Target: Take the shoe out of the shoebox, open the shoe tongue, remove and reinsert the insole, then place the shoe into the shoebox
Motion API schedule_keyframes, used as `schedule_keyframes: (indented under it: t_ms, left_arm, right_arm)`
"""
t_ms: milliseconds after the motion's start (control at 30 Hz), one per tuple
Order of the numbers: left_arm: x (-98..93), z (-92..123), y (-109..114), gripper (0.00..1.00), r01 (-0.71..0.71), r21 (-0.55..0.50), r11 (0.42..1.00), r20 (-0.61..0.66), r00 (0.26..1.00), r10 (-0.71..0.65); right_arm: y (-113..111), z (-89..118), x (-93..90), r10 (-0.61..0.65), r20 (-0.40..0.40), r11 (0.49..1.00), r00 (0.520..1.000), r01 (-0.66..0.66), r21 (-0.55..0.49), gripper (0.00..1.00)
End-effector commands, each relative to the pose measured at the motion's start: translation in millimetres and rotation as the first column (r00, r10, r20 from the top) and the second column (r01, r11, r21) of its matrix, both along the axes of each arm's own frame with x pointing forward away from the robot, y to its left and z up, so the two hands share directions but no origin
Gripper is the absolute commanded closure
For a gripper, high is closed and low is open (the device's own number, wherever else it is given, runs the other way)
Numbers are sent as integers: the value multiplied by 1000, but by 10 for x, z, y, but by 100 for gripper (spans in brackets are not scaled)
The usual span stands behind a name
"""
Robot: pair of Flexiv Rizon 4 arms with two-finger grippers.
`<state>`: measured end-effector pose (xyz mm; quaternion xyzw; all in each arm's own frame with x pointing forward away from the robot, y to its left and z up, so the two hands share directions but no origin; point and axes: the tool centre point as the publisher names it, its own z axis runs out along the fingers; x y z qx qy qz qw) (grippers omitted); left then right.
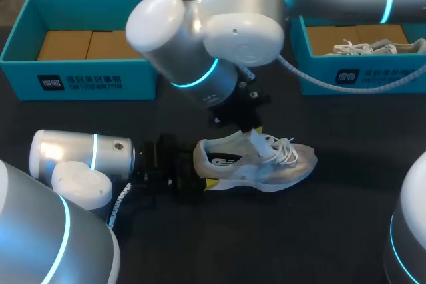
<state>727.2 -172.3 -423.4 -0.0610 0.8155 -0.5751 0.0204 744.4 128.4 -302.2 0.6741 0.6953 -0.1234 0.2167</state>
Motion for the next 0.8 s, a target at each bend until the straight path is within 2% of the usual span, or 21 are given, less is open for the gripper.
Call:
schedule_keyframes:
  t_ms: [33, 233, 333, 567, 767, 800]
  left_arm:
    - [-21, -16, 3, 100, -3, 0, 1000, 0, 1000, 3]
    - [-21, -16, 3, 100, -3, 0, 1000, 0, 1000, 3]
    - [-21, -16, 3, 100, -3, 0, 1000, 0, 1000, 3]
    - [-21, -16, 3, 100, -3, 0, 1000, 0, 1000, 3]
    - [-21, -16, 3, 100, -3, 0, 1000, 0, 1000, 3]
    - [-21, -16, 3, 100, -3, 0, 1000, 0, 1000, 3]
  right_arm:
    - [-238, 128, -46, -26, 63, 990, 998, 17, 139, 100]
    - [-400, 202, -29, -142, 172, 960, 975, 93, 263, 100]
    - [-535, 195, -45, -216, 202, 942, 955, 150, 300, 100]
    - [-753, 176, -85, -310, 215, 915, 926, 230, 331, 100]
    - [-814, 147, -67, -330, 206, 908, 921, 249, 338, 100]
    - [-812, 141, -63, -330, 203, 907, 922, 250, 339, 94]
